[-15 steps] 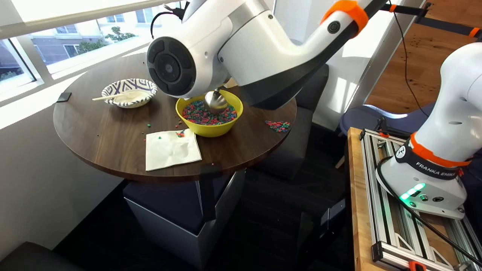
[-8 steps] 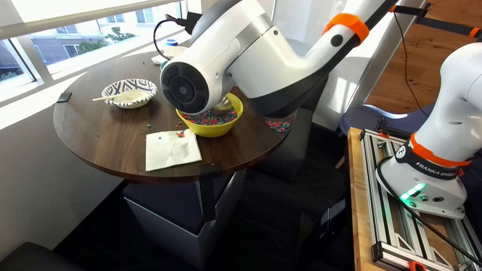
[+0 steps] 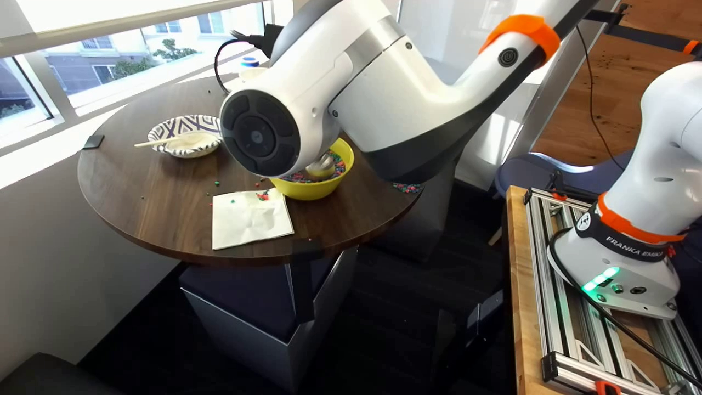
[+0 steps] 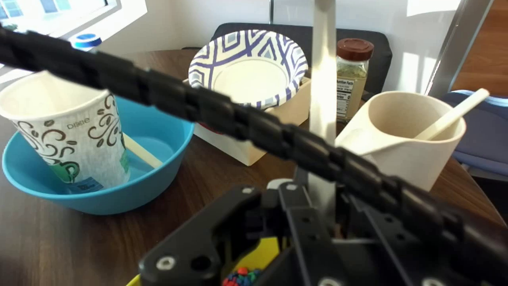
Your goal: Use the silver ladle to stir the contents in the yellow bowl
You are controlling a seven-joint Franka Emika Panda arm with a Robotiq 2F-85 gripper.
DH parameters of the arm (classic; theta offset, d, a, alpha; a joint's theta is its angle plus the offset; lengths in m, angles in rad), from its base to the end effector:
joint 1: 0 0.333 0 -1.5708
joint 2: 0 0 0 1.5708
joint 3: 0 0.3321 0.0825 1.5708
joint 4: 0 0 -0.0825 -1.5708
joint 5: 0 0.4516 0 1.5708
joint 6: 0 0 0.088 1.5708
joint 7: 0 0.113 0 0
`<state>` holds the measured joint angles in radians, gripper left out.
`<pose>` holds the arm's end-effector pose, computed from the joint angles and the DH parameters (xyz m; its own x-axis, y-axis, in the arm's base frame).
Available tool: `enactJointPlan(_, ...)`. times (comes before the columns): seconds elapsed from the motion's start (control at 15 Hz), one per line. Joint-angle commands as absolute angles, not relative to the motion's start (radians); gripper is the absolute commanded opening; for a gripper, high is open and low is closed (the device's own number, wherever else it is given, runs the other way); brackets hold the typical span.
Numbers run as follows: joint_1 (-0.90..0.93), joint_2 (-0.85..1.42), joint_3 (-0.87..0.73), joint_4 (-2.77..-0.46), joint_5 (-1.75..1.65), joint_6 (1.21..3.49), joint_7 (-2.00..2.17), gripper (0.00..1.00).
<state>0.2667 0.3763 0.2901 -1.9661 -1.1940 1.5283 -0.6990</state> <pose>0.5766 0.2251 0.2647 -0.0400 0.3338 -0.9418 0.9754 0.2175 0.0357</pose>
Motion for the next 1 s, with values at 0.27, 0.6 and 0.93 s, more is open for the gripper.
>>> enactJointPlan(0.27, 0.248, 0.419, 0.282, -1.938, -1.133, 1.578, -0.646, 0.02)
enactJointPlan(0.6, 0.200, 0.441, 0.268, -1.914, -1.097, 1.726, -0.665, 0.02)
enactJointPlan(0.93, 0.185, 0.436, 0.256, -1.896, -1.070, 1.779, -0.678, 0.33)
